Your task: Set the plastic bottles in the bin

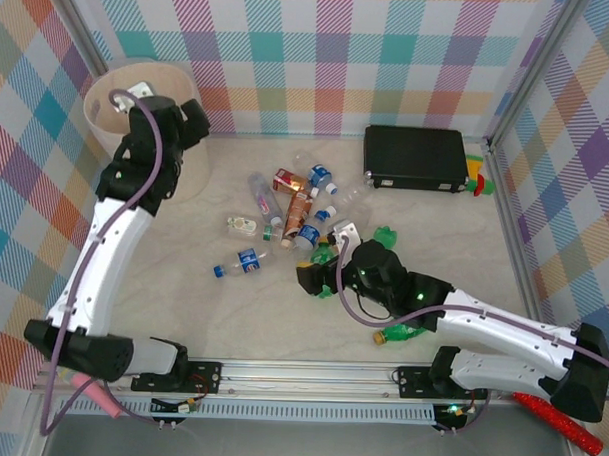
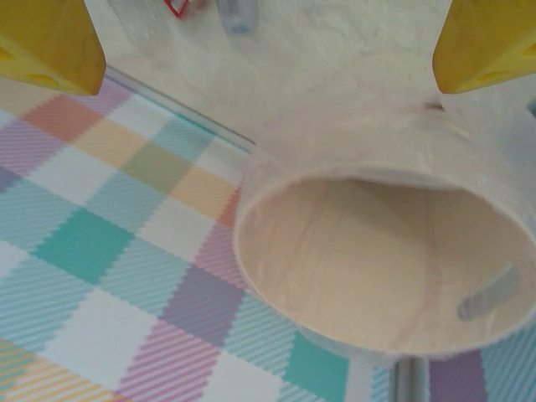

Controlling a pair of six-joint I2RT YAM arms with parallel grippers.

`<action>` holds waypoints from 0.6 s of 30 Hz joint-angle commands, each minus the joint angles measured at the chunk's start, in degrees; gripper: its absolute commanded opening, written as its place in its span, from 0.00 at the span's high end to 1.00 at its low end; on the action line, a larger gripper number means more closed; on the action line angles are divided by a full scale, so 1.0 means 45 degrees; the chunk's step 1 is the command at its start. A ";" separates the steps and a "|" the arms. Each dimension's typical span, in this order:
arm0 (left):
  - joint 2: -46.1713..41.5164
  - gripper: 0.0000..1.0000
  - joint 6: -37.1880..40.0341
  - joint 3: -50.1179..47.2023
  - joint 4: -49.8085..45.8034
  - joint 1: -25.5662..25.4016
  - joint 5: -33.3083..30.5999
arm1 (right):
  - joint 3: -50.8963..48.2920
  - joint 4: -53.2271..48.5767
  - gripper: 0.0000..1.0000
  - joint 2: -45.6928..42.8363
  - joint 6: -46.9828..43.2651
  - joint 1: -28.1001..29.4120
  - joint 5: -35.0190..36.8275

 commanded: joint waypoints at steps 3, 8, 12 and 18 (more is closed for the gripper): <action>-0.1326 0.00 -0.0541 -0.1287 -0.0458 -0.1951 -0.0400 | 0.0769 -0.1235 0.01 0.0469 0.1219 -0.0130 0.0686; -0.2590 0.00 -0.1142 -0.2802 -0.1049 -0.4014 -0.1141 | 0.1170 -0.2061 0.01 0.1098 0.1906 -0.0374 0.0867; -0.3386 0.00 -0.1978 -0.4185 -0.1741 -0.5576 -0.1746 | 0.1528 -0.2923 0.01 0.1988 0.2840 -0.0951 0.0654; -0.4637 0.00 -0.3905 -0.6266 -0.2659 -0.6254 -0.1857 | 0.1751 -0.3407 0.01 0.3406 0.3569 -0.1860 -0.0436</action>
